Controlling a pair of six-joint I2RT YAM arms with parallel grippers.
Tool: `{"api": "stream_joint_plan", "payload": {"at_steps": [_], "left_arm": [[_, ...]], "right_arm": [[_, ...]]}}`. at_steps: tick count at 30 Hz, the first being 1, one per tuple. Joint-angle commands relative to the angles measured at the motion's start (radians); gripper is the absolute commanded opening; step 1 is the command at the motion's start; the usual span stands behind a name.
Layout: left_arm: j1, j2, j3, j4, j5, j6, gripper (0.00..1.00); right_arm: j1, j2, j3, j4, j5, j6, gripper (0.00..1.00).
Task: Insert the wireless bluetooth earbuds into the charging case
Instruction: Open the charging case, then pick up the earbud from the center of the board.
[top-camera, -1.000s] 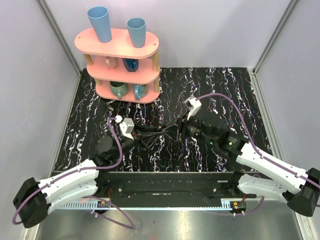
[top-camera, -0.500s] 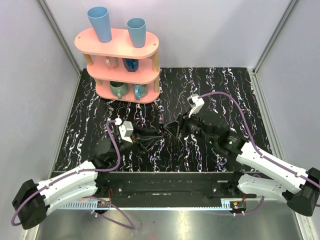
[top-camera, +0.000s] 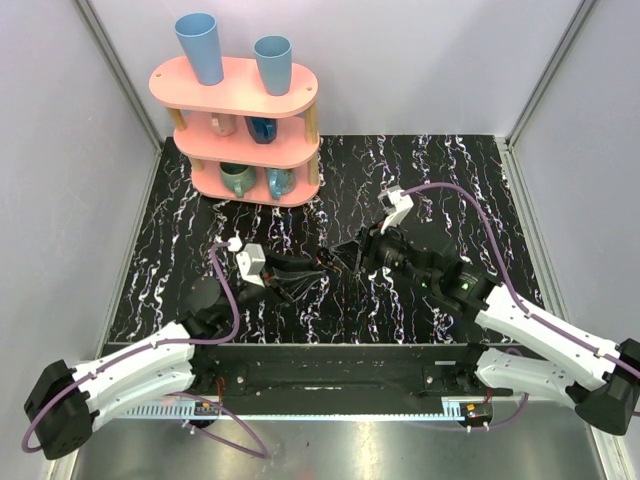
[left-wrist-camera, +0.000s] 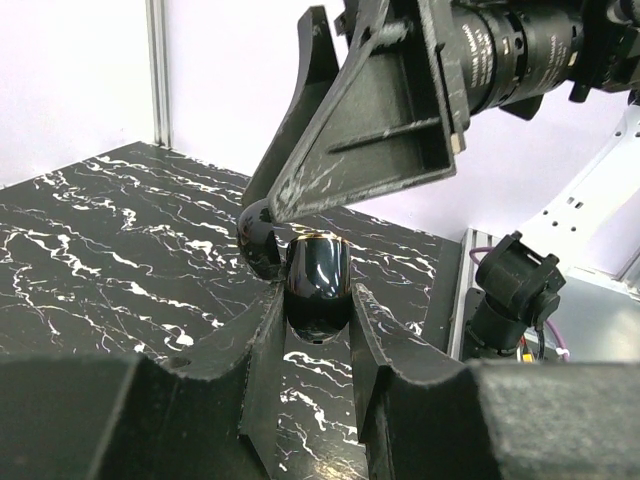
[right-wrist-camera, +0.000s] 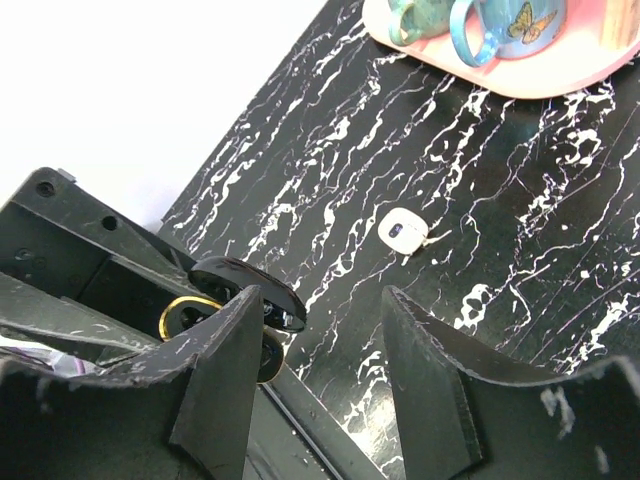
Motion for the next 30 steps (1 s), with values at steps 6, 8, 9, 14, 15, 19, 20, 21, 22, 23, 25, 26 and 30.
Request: {"api": "stream_joint_plan", "payload": {"at_steps": [6,8,9,14,15,19,20,21,22,23,25,26,30], "left_arm": [[-0.009,-0.034,-0.043,0.064,-0.100,0.068,0.00],[-0.008,-0.046,-0.047,0.062,-0.108,0.077,0.00],[-0.006,-0.051,-0.047,0.057,-0.111,0.080,0.00],[-0.003,-0.096,-0.048,0.030,-0.113,0.100,0.00],[-0.002,-0.103,-0.045,0.019,-0.117,0.105,0.00],[0.000,-0.145,-0.045,-0.022,-0.124,0.118,0.00],[0.000,-0.151,-0.043,-0.034,-0.125,0.118,0.00],[0.000,-0.157,-0.043,-0.041,-0.128,0.118,0.00],[0.000,-0.168,-0.043,-0.045,-0.130,0.120,0.00],[0.000,-0.174,-0.047,-0.048,-0.133,0.121,0.00],[0.000,-0.178,-0.048,-0.048,-0.140,0.123,0.00],[-0.002,-0.178,-0.048,-0.050,-0.140,0.123,0.00],[0.000,-0.168,-0.047,-0.048,-0.134,0.121,0.00]], "right_arm": [[-0.010,-0.098,0.058,-0.044,0.090,0.003,0.59],[-0.015,-0.080,0.064,-0.095,0.210,0.036,0.59],[-0.020,-0.069,0.069,-0.147,0.240,0.063,0.59],[-0.169,0.029,0.034,-0.250,0.201,0.201,0.58],[-0.182,0.043,0.008,-0.258,0.185,0.245,0.57],[-0.199,0.121,-0.028,-0.295,0.141,0.312,0.53],[-0.201,0.152,-0.040,-0.301,0.128,0.319,0.51],[-0.201,0.169,-0.045,-0.316,0.122,0.332,0.50],[-0.199,0.182,-0.051,-0.318,0.110,0.338,0.50],[-0.201,0.210,-0.068,-0.310,0.080,0.336,0.49],[-0.201,0.247,-0.072,-0.302,0.059,0.332,0.48],[-0.199,0.280,-0.074,-0.299,0.050,0.332,0.47],[-0.201,0.340,-0.066,-0.289,0.046,0.330,0.44]]}}
